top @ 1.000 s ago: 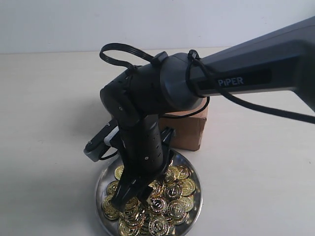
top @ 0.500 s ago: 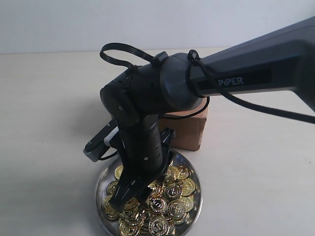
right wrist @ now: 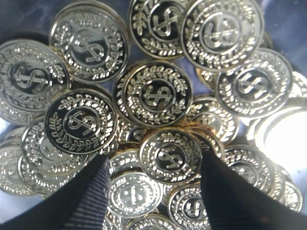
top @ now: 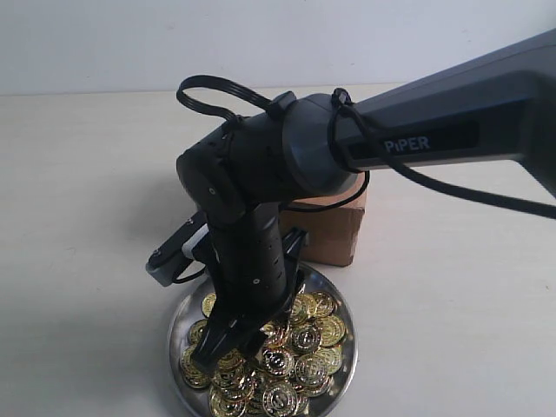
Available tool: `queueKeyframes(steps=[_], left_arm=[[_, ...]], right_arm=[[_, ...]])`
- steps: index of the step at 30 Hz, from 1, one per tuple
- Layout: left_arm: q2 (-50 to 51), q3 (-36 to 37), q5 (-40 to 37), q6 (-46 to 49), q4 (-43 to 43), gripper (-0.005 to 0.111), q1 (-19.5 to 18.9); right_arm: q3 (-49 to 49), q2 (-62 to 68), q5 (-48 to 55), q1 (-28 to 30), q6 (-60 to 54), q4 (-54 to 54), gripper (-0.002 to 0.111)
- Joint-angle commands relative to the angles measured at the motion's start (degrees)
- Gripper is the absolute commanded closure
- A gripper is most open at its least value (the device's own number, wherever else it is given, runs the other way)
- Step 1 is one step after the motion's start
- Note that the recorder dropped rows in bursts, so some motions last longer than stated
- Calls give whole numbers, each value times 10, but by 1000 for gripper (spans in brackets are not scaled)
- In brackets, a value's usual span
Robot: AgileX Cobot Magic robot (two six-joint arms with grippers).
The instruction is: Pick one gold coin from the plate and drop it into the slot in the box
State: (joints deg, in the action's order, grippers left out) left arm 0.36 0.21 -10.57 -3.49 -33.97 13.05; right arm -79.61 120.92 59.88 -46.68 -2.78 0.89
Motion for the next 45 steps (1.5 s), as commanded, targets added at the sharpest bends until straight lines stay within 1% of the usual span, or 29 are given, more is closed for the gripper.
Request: queueKeyframes(steps=[1, 11, 18, 27, 32, 45], left_arm=[[-4, -2, 0, 2, 1, 107, 3], [-4, -2, 0, 2, 1, 107, 3], [-4, -2, 0, 2, 1, 107, 3], [-4, -2, 0, 2, 1, 107, 3], [-4, -2, 0, 2, 1, 107, 3], [-4, -2, 0, 2, 1, 107, 3]], right_arm=[[-2, -1, -9, 1, -1, 3, 55], [-2, 29, -6, 1, -1, 3, 55], [-2, 27, -6, 1, -1, -19, 55], [-2, 27, -9, 1, 1, -19, 55], [-2, 27, -13, 1, 3, -19, 51], [-2, 27, -16, 2, 14, -31, 51]])
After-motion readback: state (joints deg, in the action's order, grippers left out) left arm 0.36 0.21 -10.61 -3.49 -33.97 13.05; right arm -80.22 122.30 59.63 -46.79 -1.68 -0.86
